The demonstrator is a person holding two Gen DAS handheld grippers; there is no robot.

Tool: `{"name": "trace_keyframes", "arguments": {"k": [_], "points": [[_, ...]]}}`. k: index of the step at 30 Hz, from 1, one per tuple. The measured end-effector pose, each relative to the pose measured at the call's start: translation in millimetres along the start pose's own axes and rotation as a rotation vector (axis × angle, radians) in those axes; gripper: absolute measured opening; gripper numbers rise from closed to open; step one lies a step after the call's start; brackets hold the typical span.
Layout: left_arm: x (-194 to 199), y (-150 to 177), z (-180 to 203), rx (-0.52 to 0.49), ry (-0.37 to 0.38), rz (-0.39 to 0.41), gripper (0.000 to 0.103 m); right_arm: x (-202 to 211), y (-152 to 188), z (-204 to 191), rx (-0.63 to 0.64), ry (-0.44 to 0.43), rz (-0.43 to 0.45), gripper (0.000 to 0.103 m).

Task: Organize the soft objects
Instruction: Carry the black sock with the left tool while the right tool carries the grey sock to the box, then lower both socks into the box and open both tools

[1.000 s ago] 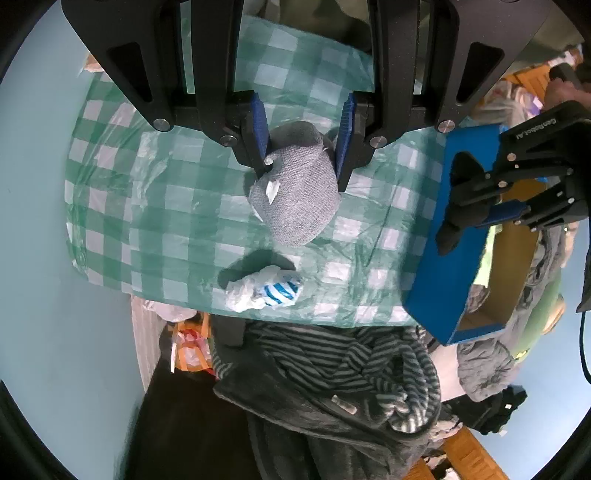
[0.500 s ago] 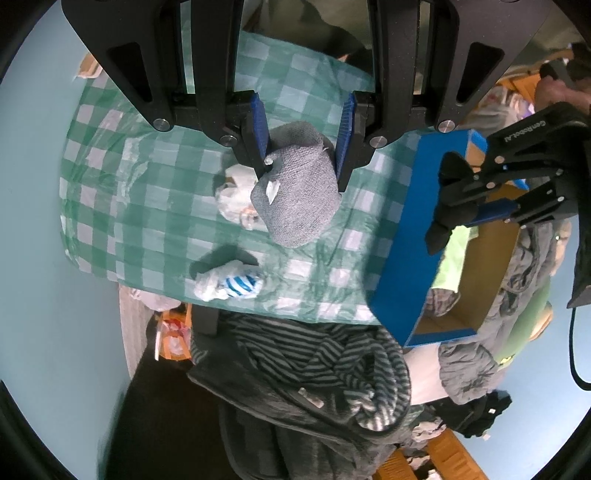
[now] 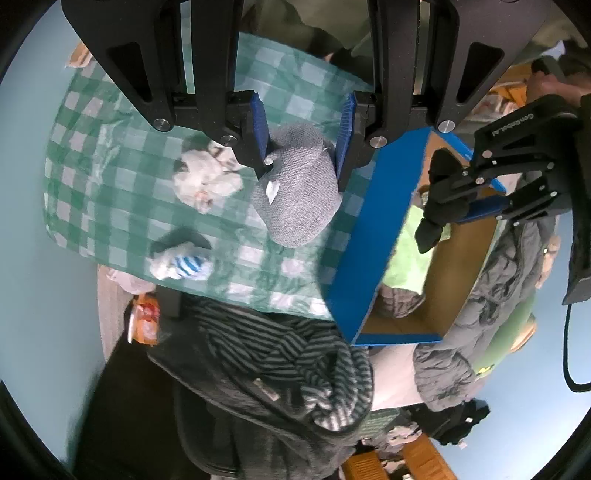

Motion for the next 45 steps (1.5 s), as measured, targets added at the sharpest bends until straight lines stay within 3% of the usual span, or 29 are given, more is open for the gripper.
{"name": "trace_keyframes", "arguments": {"k": [27, 45], "points": [[5, 22, -116, 0.132, -0.095, -0.011, 0.037, -71, -36, -124, 0.129, -0.134, -0.064, 0.031], [-10, 30, -153, 0.186, -0.102, -0.043, 0.037, -115, -40, -170, 0.158, -0.166, -0.135, 0.032]]}}
Point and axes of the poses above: each gripper's, at about its wrist camera, not at the fingertips, and x roughly against the way its jaws point, z to its right, y to its underside, the point moved 7 cm from there along -x, roughly the way its jaws point, and after that the axes turned 13 degrees about z, right-handed, at the moved point
